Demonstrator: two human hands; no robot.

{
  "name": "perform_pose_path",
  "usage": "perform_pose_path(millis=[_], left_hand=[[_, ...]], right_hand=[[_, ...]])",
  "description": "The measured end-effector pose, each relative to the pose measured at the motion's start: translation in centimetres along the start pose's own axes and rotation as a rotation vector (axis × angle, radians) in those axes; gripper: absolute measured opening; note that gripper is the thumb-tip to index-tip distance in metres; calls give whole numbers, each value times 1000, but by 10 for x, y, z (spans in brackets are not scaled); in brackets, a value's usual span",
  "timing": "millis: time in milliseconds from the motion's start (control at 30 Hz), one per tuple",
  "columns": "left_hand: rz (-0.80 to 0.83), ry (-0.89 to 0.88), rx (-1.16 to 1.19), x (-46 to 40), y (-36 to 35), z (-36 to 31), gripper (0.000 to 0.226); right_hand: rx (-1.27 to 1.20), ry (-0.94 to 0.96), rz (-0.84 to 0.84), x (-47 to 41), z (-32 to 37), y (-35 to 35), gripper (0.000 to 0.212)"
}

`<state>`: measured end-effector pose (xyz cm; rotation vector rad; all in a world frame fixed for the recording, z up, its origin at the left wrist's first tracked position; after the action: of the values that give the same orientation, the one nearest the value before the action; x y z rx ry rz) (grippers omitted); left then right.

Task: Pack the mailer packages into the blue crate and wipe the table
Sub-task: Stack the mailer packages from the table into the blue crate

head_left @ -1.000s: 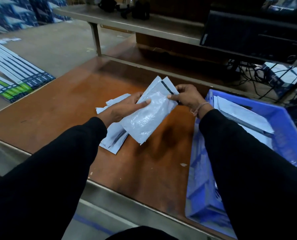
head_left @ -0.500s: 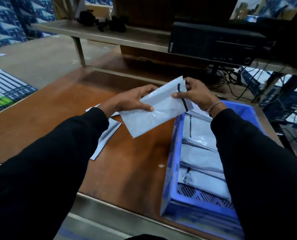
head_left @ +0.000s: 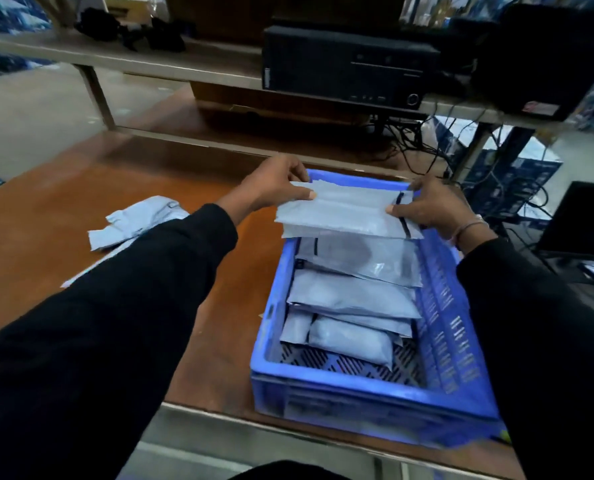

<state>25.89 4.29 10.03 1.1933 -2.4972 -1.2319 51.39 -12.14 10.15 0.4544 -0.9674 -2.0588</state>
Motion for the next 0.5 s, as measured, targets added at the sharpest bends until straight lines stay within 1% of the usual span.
perform_pose_path(millis=[33,133,233,300,400,467,500], left_hand=[[15,-16,-30,-3,-9,-7,34],[49,-73,-197,-13,-38,-26,35],[98,-136,-458,-20,-73,-38,35],[119,-155,-610,-20,-91,-43,35],[75,-194,-848,-13,-103,-50,42],[42,-269,-927,-7,-106,-57,46],[63,-320,-911,-4,-110,-58,46]], right_hand=[[113,10,-27,6,-6,5,49],[400,29,-56,14,-23,0,65],[435,-47,15,16,-46,-26,73],[480,-59,-11,20,-50,-38,73],[586,-32,-72,20,-51,-47,73],[630,-9,-106,19,-51,-49,70],[648,9,-124,18,-50,-49,68]])
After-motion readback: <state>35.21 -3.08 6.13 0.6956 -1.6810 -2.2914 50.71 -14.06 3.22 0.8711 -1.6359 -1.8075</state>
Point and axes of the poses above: each hand's wrist, its own x-axis away from the middle knuckle, its own y-axis out of the back of the hand, z = x × y, the point moved 8 cm from there along -x, towards the middle knuckle, and after that the axes turned 5 degrees about -y, right-handed, at the moved point
